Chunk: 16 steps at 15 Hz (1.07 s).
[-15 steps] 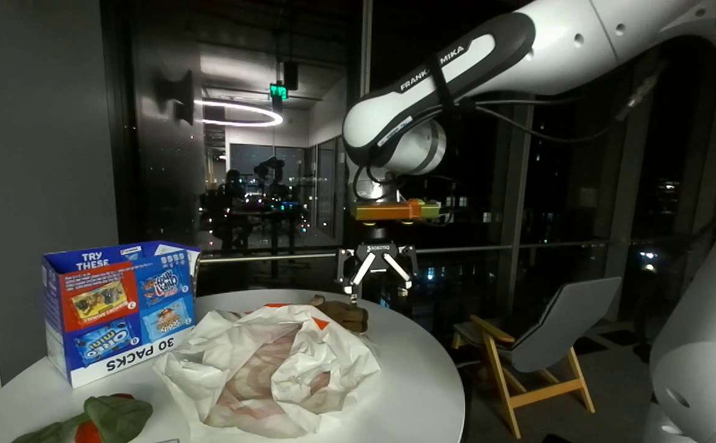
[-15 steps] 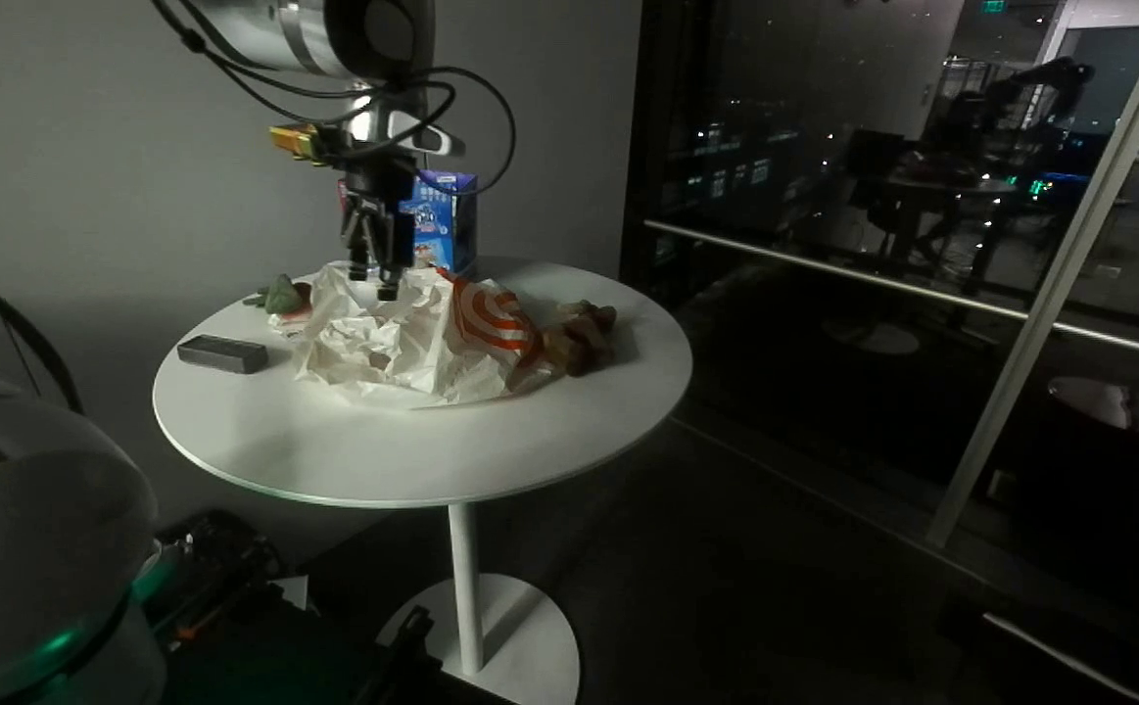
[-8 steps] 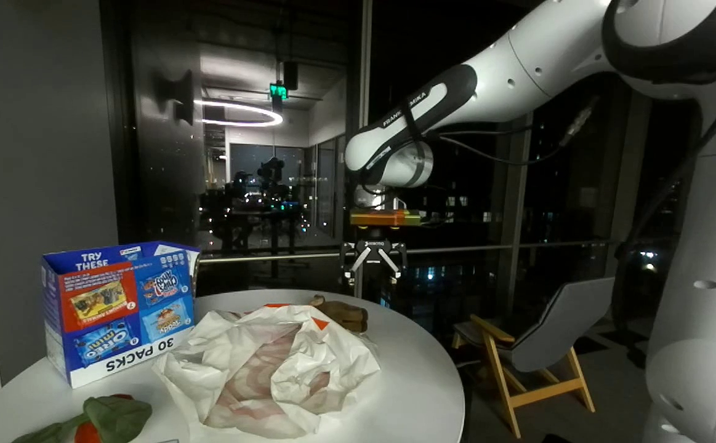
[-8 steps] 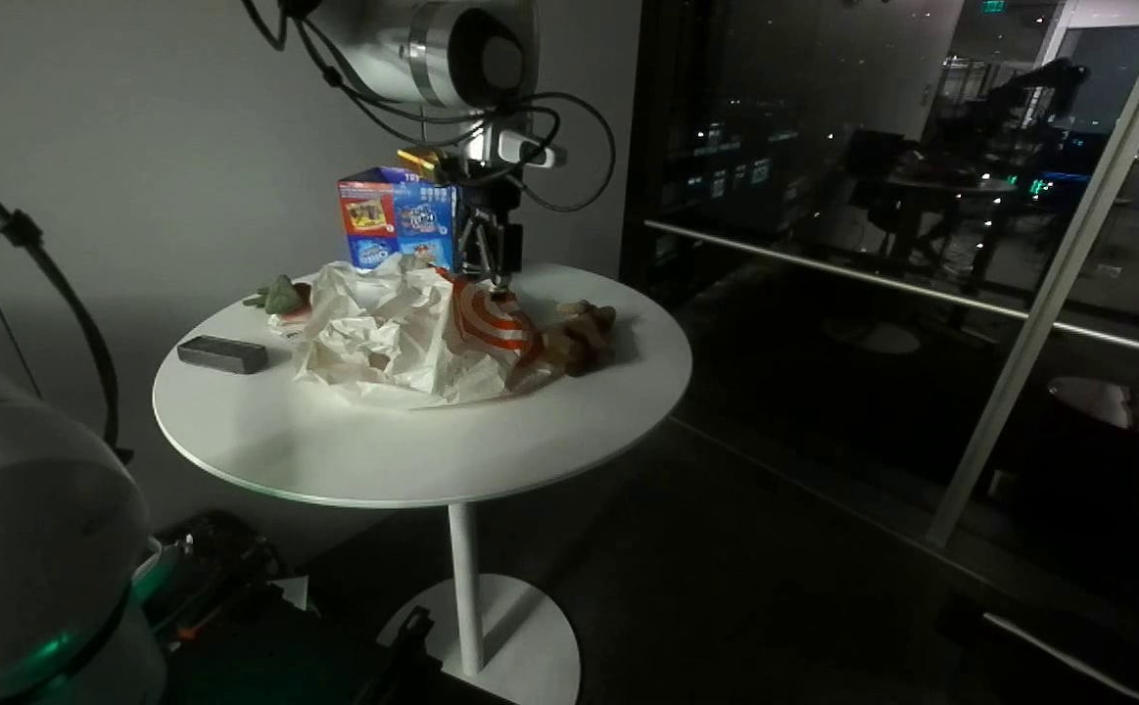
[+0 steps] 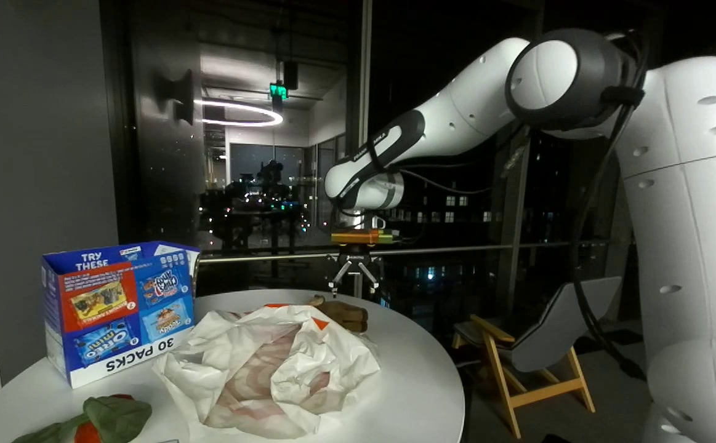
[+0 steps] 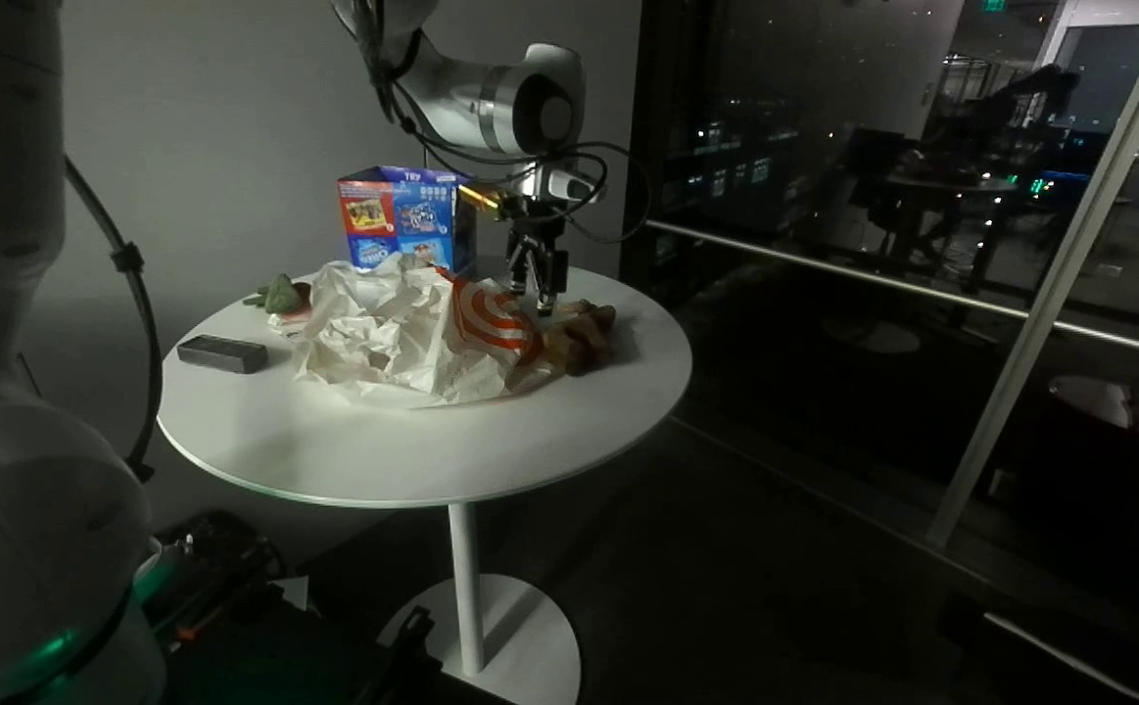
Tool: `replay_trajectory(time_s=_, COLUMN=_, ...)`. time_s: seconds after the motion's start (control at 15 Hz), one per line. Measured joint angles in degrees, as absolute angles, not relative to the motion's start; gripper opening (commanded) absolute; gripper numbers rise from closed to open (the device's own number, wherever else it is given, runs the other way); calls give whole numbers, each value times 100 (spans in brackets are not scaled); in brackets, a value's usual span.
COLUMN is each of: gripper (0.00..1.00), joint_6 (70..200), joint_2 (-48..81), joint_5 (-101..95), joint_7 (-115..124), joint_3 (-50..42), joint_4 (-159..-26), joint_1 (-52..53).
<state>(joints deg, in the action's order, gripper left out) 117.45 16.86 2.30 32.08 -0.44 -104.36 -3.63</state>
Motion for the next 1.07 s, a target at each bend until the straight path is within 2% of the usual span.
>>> replay_trajectory(time_s=0.4, gripper=100, joint_6=12089, joint_2=3001, joint_5=130, joint_7=3424, joint_3=-427, joint_4=-9141, joint_1=-133)
replay_trajectory(time_s=0.8, gripper=100, joint_6=12102, joint_2=3777, joint_5=56, joint_7=3422, joint_3=-559, joint_4=-8369, joint_1=-23)
replay_trajectory(time_s=0.87, gripper=75, joint_6=12102, joint_2=3873, joint_5=57, joint_7=3422, joint_3=-559, joint_4=-8305, joint_1=-22)
replay_trajectory(time_s=0.93, gripper=74, joint_6=12102, joint_2=3962, joint_5=64, joint_7=3422, joint_3=-559, joint_4=-8257, joint_1=-22)
replay_trajectory(time_s=1.07, gripper=58, joint_6=12102, joint_2=4097, joint_5=80, joint_7=3421, joint_3=-559, joint_4=-8181, joint_1=-23)
